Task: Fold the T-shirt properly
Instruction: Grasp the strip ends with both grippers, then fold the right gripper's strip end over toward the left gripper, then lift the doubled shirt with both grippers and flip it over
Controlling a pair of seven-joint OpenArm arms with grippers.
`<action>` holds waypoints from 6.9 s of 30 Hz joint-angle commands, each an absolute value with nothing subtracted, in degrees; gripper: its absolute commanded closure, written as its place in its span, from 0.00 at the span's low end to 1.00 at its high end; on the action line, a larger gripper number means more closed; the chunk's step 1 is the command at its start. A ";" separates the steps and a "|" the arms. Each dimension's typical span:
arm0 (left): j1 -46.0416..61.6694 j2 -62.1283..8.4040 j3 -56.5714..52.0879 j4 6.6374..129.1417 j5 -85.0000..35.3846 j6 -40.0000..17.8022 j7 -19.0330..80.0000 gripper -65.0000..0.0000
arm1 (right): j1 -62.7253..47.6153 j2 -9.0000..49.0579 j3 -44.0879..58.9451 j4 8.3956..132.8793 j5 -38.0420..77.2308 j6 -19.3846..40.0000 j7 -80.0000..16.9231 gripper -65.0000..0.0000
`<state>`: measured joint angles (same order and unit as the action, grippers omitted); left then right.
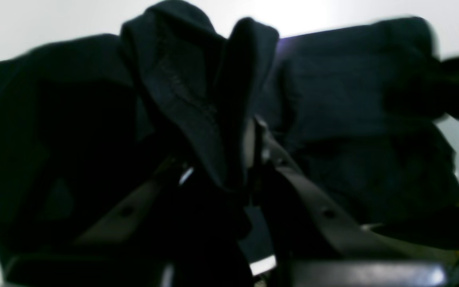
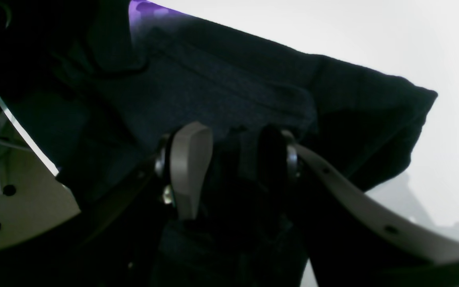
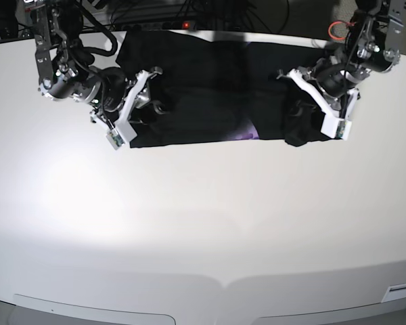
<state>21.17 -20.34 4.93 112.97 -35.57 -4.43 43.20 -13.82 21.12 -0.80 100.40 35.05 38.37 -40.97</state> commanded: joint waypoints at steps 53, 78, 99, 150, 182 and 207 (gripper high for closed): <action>19.77 -25.56 4.47 92.23 -23.40 -9.04 31.48 0.58 | -4.78 28.10 5.63 88.01 60.62 31.51 -76.77 0.28; 17.82 -25.56 4.47 92.23 -23.57 -9.04 31.66 0.58 | -4.78 20.21 5.61 80.97 69.21 38.87 -76.44 0.28; 17.98 -25.61 4.45 92.82 -23.57 -14.74 32.03 0.58 | -4.45 21.26 5.78 81.01 61.73 40.00 -64.47 1.00; 19.55 -14.55 4.60 85.80 -18.55 -25.21 25.67 0.58 | -3.40 -9.00 -16.25 98.02 40.12 38.02 -58.19 1.00; 20.93 -14.04 4.60 85.89 -22.98 -28.95 25.65 0.58 | -2.50 -9.00 -27.64 95.48 45.95 38.20 -54.00 0.46; 20.82 -14.35 -5.21 96.77 -19.81 -28.93 31.68 0.58 | 10.79 -9.00 -28.32 95.83 60.34 40.00 -69.47 0.46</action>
